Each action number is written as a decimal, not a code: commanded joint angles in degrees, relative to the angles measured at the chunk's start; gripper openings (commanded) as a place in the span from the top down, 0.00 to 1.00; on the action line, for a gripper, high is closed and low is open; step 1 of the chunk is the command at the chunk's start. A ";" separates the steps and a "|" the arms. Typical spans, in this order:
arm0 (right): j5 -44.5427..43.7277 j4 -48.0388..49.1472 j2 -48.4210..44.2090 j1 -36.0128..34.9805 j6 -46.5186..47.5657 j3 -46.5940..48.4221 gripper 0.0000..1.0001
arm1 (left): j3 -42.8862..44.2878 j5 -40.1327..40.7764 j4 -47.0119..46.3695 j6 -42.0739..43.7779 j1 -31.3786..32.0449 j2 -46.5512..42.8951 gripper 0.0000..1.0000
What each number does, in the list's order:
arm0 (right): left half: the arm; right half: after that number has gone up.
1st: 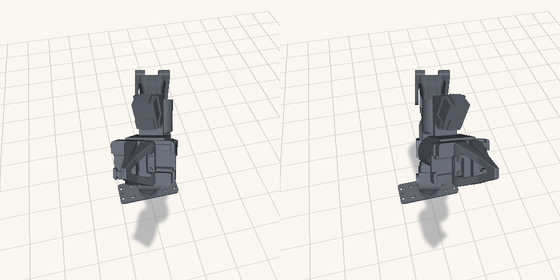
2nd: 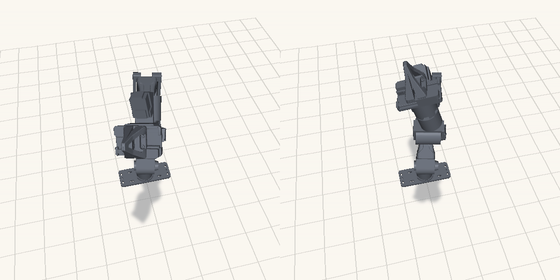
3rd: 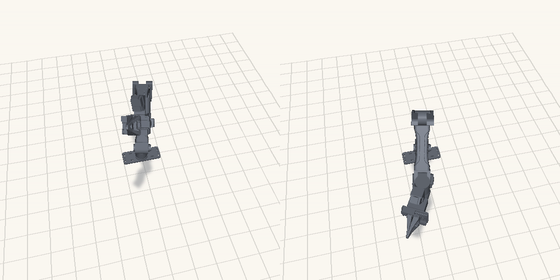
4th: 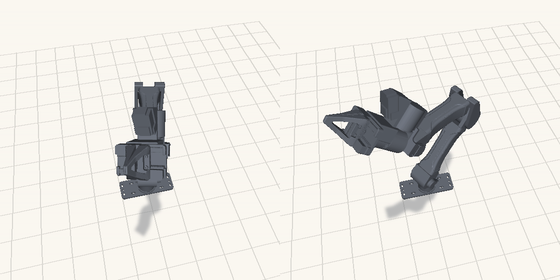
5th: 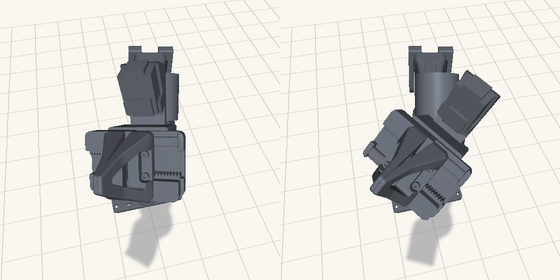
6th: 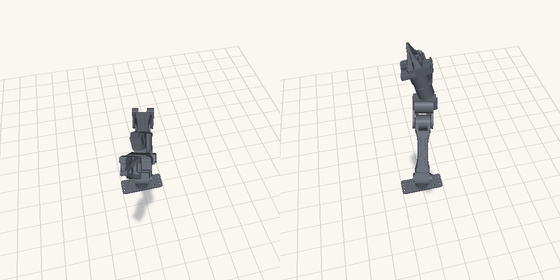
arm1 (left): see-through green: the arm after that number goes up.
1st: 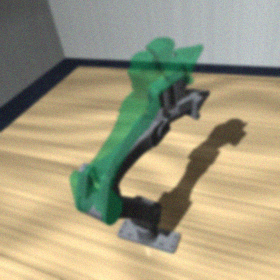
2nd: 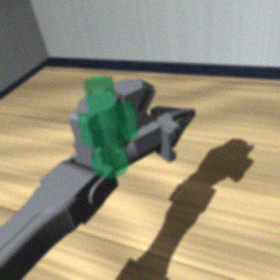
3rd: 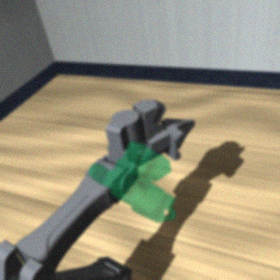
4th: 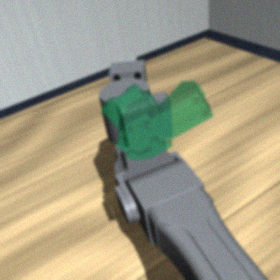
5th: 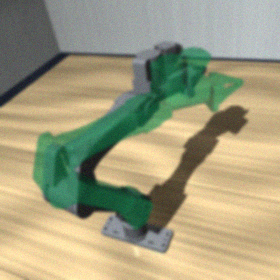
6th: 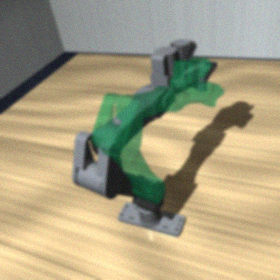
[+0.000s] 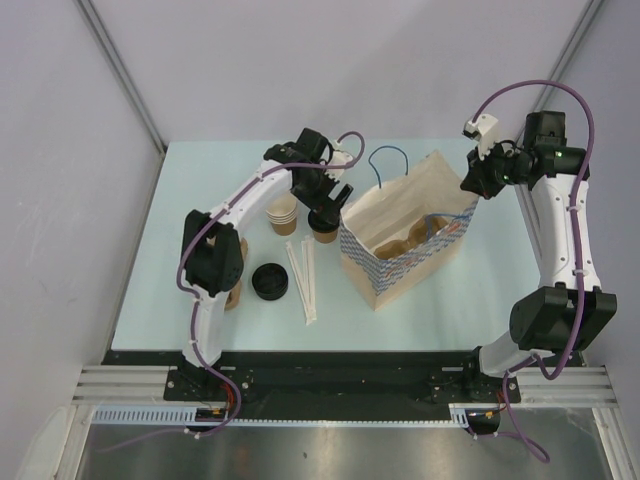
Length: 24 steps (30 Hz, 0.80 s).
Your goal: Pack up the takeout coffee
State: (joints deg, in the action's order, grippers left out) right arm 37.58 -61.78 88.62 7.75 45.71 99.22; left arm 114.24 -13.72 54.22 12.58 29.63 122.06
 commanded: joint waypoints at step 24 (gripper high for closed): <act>2.23 1.22 -2.49 0.16 -0.80 -0.08 1.00 | 2.75 -0.70 -0.34 0.69 -0.01 2.30 0.17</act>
State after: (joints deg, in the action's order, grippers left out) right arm 38.00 -61.78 88.16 7.75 45.47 99.22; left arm 114.34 -13.82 54.19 12.56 29.63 124.40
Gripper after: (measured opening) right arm 0.009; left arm 0.868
